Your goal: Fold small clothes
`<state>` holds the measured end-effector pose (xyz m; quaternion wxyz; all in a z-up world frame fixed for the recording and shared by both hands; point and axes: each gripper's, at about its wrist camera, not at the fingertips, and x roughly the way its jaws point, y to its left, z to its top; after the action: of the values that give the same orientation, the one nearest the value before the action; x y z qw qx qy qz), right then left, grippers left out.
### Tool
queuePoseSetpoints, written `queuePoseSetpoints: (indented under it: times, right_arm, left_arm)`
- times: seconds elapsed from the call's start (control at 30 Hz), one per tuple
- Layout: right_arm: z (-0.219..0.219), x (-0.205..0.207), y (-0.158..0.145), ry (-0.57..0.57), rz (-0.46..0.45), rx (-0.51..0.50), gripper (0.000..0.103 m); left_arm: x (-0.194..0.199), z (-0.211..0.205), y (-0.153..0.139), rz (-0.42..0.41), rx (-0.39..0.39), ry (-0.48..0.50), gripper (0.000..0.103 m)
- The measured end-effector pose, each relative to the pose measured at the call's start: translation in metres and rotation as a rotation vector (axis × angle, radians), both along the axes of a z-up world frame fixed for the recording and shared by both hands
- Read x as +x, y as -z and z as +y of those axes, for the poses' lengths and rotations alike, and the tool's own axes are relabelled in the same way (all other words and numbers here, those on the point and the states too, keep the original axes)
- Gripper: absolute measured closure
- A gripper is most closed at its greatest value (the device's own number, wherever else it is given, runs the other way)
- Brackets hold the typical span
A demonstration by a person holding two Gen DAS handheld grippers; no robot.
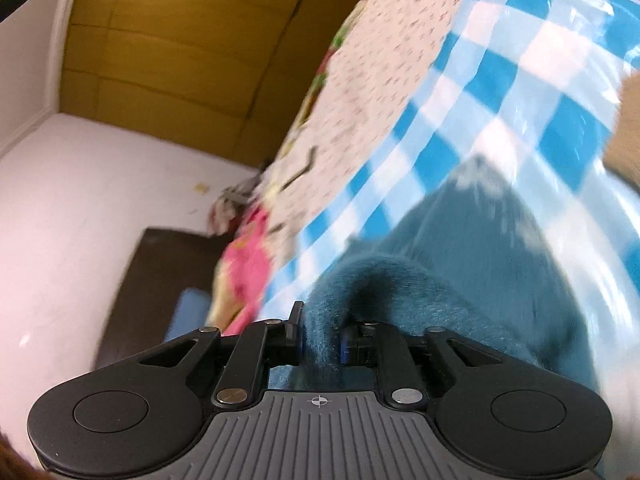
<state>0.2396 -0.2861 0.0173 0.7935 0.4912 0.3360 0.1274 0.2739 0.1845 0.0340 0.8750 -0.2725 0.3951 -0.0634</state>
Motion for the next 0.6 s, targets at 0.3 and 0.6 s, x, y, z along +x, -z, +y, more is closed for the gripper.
queuePoseSetpoints:
  times: [0.3, 0.6]
  right_arm:
    - [-0.008, 0.015, 0.026, 0.028, 0.043, 0.076, 0.069]
    - [-0.007, 0.025, 0.012, 0.024, 0.026, 0.091, 0.053]
  left_arm:
    - [0.011, 0.016, 0.022, 0.060, -0.150, -0.059, 0.070]
    - [0.025, 0.019, 0.016, 0.094, -0.236, -0.118, 0.063]
